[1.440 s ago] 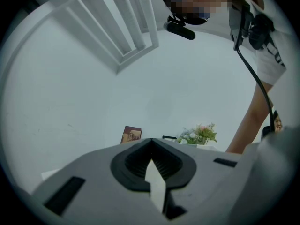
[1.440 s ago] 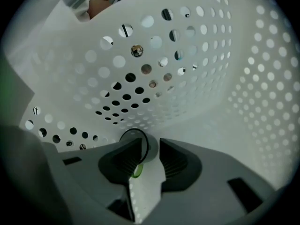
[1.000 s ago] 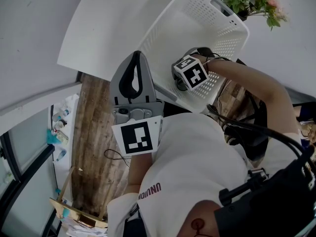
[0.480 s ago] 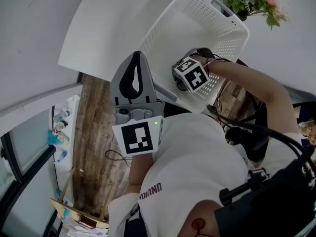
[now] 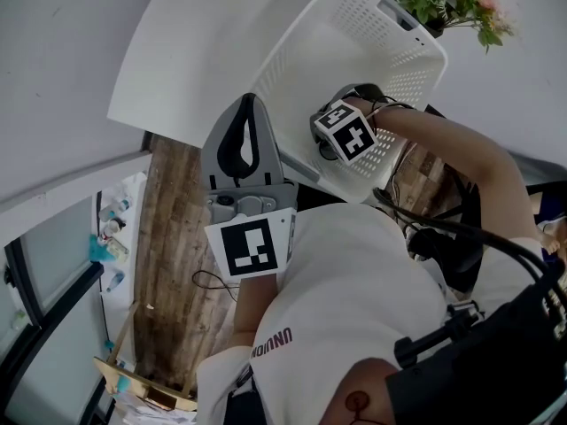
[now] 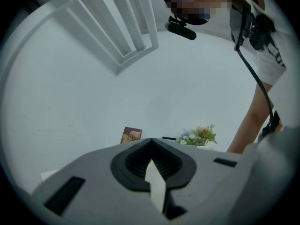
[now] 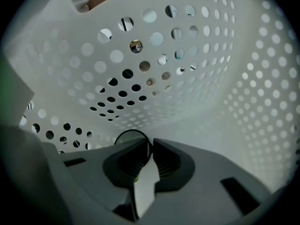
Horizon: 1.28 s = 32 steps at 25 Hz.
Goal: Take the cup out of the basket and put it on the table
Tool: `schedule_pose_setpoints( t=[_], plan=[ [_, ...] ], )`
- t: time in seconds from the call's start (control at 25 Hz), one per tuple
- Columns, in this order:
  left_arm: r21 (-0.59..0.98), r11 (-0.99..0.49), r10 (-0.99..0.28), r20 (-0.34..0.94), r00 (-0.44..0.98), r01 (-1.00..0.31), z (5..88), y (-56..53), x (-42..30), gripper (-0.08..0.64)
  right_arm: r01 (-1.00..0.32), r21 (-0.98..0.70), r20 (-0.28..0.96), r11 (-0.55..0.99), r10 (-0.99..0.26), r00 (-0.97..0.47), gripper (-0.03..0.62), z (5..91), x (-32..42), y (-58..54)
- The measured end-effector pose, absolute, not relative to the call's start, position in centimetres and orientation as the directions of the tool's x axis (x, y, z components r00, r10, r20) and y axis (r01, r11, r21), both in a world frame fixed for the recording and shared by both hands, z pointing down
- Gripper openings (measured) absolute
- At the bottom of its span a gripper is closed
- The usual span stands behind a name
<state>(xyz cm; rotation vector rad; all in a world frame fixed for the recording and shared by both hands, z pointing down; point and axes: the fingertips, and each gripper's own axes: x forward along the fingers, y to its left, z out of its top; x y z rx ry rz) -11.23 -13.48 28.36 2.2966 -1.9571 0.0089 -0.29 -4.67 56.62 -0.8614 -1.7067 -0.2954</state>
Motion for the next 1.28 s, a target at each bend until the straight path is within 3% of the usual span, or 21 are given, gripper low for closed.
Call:
schedule_pose_setpoints(
  t=[0.12, 0.56, 1.28],
  plan=[
    [0.042, -0.174, -0.983, 0.054, 0.176, -0.984, 28.0, -13.6, -11.1, 0.012, 0.668, -0.226, 0.917, 0.709, 0.386, -0.098, 0.052, 56.4, -0.4, -5.1],
    [0.099, -0.157, -0.982, 0.086, 0.166, -0.983, 28.4, -13.5, -11.0, 0.012, 0.62, -0.174, 0.918, 0.765, 0.354, -0.18, 0.049, 54.6, -1.3, -7.4],
    [0.075, -0.193, -0.979, 0.054, 0.197, -0.978, 27.3, -13.8, -9.9, 0.012, 0.515, 0.005, 0.901, 0.857, 0.219, -0.373, 0.041, 50.6, -2.9, -11.3]
  ],
)
